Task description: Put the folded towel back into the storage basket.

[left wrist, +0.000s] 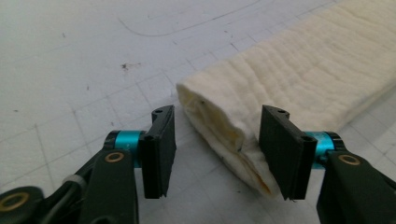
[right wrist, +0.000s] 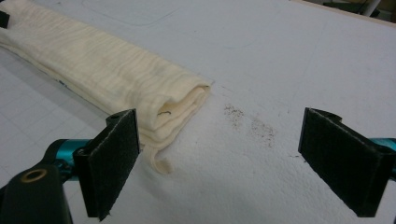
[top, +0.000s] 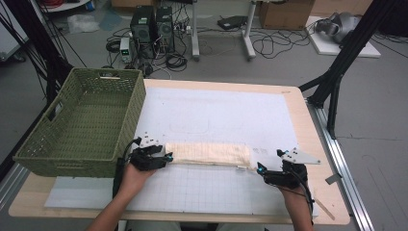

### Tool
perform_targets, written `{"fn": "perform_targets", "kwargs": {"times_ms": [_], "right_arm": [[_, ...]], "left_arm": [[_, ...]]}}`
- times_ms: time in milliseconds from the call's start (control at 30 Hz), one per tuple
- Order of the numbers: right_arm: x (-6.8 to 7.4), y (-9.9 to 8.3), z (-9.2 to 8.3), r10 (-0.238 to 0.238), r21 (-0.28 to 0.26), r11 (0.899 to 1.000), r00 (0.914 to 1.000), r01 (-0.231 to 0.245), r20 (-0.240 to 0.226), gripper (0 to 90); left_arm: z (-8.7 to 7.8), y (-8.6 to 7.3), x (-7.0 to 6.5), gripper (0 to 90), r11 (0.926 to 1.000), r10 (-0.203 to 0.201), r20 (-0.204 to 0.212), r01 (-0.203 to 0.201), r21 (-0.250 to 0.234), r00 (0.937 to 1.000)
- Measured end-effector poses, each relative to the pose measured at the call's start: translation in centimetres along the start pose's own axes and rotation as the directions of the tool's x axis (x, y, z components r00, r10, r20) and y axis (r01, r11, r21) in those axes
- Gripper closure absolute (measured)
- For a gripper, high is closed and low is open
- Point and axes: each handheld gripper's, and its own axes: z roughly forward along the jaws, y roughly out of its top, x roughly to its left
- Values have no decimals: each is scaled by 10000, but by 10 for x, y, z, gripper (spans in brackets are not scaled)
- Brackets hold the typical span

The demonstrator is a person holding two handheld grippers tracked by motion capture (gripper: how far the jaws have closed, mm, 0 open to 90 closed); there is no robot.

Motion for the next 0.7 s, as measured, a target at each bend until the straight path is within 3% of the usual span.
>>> {"fn": "perform_targets", "kwargs": {"times_ms": [300, 500, 600, 700], "right_arm": [[12, 12, 27, 25, 518, 9987, 9985, 4, -543, 118], [21, 15, 52, 224, 1134, 9935, 9960, -125, -868, 125], [21, 15, 58, 336, 1113, 9935, 9947, -227, -971, 240], [19, 15, 62, 763, 1056, 9923, 9910, -647, -1098, 338]], "left_arm": [[0, -1, -2, 732, 10000, 6, 679, -4, -20, 9977], [-1, -2, -4, 787, 10000, 12, 709, -8, -55, 9975], [-1, -2, -4, 792, 10000, -30, 702, 34, -61, 9975], [-1, -2, -4, 794, 10000, -65, 735, 70, -65, 9973]]}}
